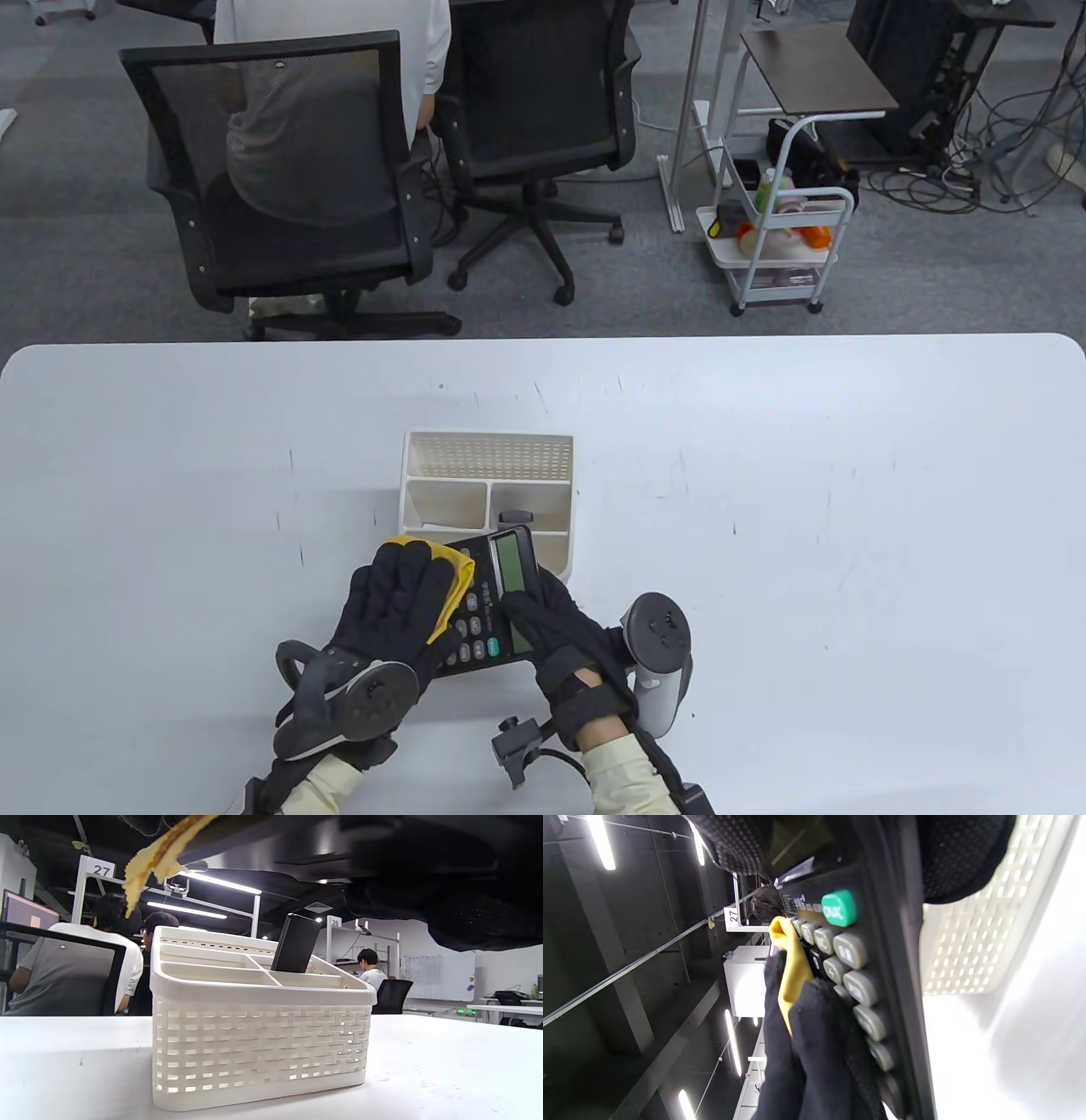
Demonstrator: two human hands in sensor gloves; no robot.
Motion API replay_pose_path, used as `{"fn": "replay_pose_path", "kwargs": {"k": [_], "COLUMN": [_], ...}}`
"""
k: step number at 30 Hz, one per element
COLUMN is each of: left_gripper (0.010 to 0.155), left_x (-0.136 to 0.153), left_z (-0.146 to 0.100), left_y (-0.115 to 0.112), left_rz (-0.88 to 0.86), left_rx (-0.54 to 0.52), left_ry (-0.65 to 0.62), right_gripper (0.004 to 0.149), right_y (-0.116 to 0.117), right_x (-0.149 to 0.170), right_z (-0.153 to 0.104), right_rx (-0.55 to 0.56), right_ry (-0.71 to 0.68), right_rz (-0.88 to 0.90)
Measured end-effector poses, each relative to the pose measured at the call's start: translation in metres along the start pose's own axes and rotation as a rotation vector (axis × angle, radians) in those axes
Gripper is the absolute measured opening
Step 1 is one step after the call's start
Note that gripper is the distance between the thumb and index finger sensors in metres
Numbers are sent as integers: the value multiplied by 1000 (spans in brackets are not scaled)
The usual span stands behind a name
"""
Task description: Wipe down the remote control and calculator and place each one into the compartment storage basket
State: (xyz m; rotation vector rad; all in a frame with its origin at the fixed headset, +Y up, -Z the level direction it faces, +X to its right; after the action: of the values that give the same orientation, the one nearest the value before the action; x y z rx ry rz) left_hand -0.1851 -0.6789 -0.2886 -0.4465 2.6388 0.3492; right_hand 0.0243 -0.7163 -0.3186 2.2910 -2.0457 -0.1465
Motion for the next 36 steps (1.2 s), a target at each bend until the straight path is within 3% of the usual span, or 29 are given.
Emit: {"fn": "replay_pose_path", "kwargs": {"k": [8,11,16,19,25,28,36], "left_gripper": [64,64,64,65,64,64,66], "left_x": [-28,-24,-4,-5,-35,-34,-3], "left_z": [0,0,1,-1,-1,0,0], "left_y": [-11,-9,0,1,-11,-10,-6], "left_rz": [7,-1,-45,-53,-30,-15,-83], "left_rx": [31,23,-16,-15,35,28,47], "left_ry": [-176,-161,9,40,-162,-147,56], "right_gripper": [65,65,65,65,66,66,66], "right_y": [1,2,7,10,9,9,18], "right_x": [1,0,-1,-2,-1,0,-5], "right_z": [0,1,1,0,-1,0,-1], "right_rx": [-12,-18,-38,-42,-28,-39,-65], "right_ry": [-17,-22,-41,-56,-66,-65,-99], "right_rz": [-64,-67,-57,-60,-91,-72,-151]}}
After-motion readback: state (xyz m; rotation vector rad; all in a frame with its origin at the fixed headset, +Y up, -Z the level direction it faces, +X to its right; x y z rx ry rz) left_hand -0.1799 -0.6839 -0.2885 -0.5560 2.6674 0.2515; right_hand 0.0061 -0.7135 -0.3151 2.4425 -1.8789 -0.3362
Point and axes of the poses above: the tracker on the back of each hand, its own x axis roughly to the little-finger side, its own z axis roughly from the wrist to the fingertips, y = z × x, the point moved 4 cm from there along z, roughly from the wrist to the fingertips, and after that the axes turned 11 degrees about -z, right-handed, at the moved point
